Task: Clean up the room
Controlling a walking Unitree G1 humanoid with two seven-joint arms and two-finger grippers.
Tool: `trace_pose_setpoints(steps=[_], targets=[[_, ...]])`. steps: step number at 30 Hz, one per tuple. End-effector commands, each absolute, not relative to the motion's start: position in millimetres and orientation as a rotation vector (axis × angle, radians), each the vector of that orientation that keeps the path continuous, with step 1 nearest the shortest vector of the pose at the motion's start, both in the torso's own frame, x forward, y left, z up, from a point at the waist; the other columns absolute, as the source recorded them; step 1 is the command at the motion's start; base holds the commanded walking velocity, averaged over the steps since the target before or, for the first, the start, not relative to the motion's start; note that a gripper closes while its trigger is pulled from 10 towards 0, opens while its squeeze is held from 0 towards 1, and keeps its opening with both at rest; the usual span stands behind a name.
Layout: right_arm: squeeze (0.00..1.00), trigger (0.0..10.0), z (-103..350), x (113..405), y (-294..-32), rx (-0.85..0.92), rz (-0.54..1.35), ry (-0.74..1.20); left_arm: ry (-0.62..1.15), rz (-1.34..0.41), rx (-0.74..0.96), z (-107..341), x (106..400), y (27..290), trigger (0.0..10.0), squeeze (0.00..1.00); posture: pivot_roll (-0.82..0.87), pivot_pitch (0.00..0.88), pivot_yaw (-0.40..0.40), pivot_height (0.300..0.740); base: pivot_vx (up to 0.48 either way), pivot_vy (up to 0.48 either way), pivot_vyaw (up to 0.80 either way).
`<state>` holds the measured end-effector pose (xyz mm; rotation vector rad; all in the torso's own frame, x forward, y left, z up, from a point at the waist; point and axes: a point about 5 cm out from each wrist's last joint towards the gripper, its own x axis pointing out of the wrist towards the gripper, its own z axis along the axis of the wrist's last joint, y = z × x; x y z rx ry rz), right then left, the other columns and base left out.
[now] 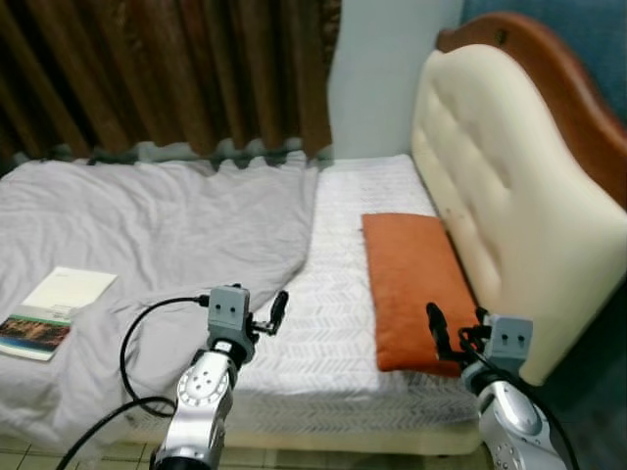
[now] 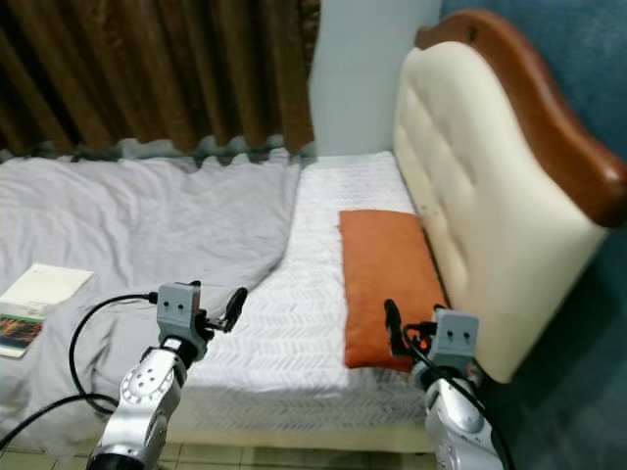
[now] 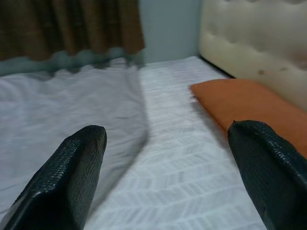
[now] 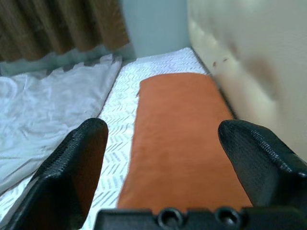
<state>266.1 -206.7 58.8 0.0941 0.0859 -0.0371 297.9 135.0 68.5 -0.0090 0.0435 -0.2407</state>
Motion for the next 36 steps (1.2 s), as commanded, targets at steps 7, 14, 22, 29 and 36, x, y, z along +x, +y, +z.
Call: trace_pose_setpoints(steps=[7, 14, 22, 29, 36], targets=[[0.00, 10.0, 65, 279, -196, 0.078, -0.002, 0.033, 0.095, -0.158, -0.104, 63, 301, 148, 10.0, 0.00, -0.05, 0.000, 0.051, 0.740, 0.000, 0.480, 0.00], [0.00, 10.0, 65, 283, -192, 0.079, 0.033, 0.041, 0.073, -0.161, -0.059, 71, 307, 150, 10.0, 0.00, -0.04, 0.000, 0.044, 0.740, 0.000, 0.480, 0.00], [0.00, 10.0, 57, 283, -190, 0.081, 0.057, 0.069, 0.093, -0.102, -0.056, 68, 302, 161, 10.0, 0.00, -0.02, 0.000, 0.043, 0.740, 0.000, 0.480, 0.00], [0.00, 10.0, 55, 285, -188, 0.087, 0.074, 0.084, 0.078, -0.084, -0.019, 72, 304, 164, 10.0, 0.00, -0.01, 0.000, 0.041, 0.740, 0.000, 0.480, 0.00], [0.00, 10.0, 55, 290, -187, 0.081, 0.096, 0.087, 0.099, -0.071, -0.019, 69, 302, 169, 10.0, 0.00, 0.00, 0.000, 0.034, 0.740, 0.000, 0.480, 0.00]])
